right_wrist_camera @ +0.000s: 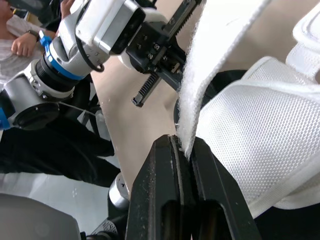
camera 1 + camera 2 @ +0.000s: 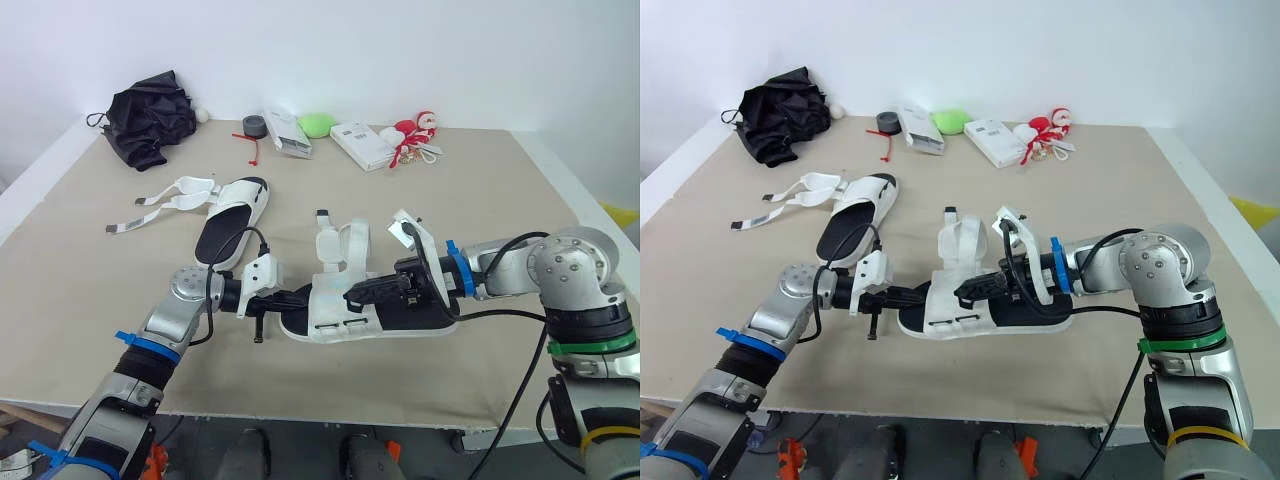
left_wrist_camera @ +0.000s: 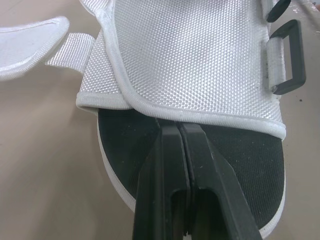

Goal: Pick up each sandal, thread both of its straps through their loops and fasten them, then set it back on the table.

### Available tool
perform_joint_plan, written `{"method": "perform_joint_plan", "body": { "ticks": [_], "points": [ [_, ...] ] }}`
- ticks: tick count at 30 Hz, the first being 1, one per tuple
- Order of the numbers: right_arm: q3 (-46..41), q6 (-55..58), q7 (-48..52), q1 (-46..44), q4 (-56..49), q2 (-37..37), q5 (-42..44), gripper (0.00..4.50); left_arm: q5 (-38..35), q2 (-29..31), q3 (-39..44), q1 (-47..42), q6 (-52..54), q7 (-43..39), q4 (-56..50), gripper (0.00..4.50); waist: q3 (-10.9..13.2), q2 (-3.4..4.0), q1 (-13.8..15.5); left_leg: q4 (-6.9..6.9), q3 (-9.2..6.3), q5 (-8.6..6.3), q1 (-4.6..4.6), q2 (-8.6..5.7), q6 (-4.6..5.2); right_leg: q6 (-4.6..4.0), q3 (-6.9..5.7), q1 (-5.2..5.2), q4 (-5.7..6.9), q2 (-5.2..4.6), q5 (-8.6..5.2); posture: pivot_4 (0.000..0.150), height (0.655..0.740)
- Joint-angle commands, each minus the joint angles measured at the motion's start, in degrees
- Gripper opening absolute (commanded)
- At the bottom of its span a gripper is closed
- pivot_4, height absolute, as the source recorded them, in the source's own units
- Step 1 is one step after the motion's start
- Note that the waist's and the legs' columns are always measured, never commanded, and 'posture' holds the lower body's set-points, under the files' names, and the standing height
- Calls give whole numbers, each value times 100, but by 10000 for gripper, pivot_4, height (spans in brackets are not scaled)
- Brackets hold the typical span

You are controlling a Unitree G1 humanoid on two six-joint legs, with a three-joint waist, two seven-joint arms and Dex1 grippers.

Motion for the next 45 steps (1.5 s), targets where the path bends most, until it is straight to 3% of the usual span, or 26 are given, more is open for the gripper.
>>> {"method": "perform_joint_plan", "body": {
  "ticks": [1, 20, 35, 45],
  "points": [
    [36, -13, 371, -246, 97, -79, -184, 222, 509, 89, -309, 291, 248, 176, 490, 0, 0, 0, 0, 0, 1, 0, -1, -1, 0, 0, 0, -1, 0, 0, 0, 1500, 7380],
    [135, 384, 761, -233, 325, 203, -724, 222, 493, 149, -289, 450, 313, 225, 318, 0, -1, -1, 0, 0, 0, 0, -1, -2, -1, 0, -2, -1, 0, 1, 0, 1500, 7380],
    [415, 523, 880, -191, 239, 28, -418, 222, 471, 176, -270, 531, 362, 285, 254, 0, -2, 1, 0, -1, -4, 0, -1, -6, 0, 1, -2, 0, 2, 2, 1, 1500, 7380],
    [1116, -106, 1040, 84, -250, -231, -1223, 222, 463, 204, -263, 523, 394, 268, 225, 0, -17, 5, -8, -1, -6, -2, 3, -5, -1, 3, -7, 3, 2, 3, 0, 1500, 7380]
  ]
}}
